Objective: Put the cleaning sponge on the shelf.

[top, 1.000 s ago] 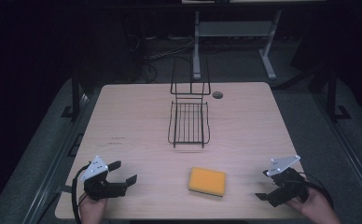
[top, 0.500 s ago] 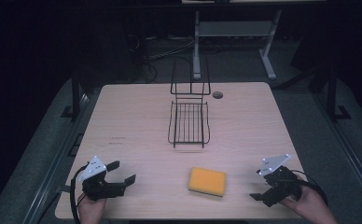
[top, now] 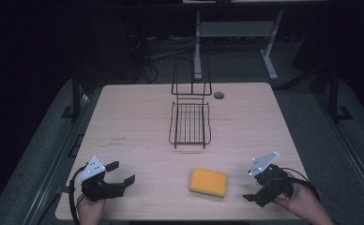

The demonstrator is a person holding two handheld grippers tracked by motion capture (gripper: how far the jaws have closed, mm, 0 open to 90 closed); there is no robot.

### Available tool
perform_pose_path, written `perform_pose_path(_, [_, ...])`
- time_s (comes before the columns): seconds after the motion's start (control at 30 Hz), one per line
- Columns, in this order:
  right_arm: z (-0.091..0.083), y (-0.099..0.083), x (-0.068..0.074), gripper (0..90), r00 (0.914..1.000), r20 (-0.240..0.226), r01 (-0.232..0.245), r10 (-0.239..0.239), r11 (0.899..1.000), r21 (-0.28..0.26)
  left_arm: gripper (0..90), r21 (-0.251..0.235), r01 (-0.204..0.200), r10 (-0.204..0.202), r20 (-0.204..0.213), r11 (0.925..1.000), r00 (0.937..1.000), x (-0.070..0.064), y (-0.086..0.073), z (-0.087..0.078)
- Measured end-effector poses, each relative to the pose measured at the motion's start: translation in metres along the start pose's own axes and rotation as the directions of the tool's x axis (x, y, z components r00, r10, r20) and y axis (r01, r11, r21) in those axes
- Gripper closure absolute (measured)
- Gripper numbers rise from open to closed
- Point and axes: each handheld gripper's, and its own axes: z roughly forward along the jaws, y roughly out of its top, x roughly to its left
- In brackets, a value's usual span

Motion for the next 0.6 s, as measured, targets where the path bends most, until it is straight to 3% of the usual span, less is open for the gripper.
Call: perform_pose_path(0.6, [0.011, 0.030, 0.007, 14.9, 0.9973, -0.037, 0.064, -0.064, 0.998, 0.006, 12.8, -0.004, 0.003, -0.003, 0.006, 1.0000, 1.0000, 0.000, 0.000, -0.001])
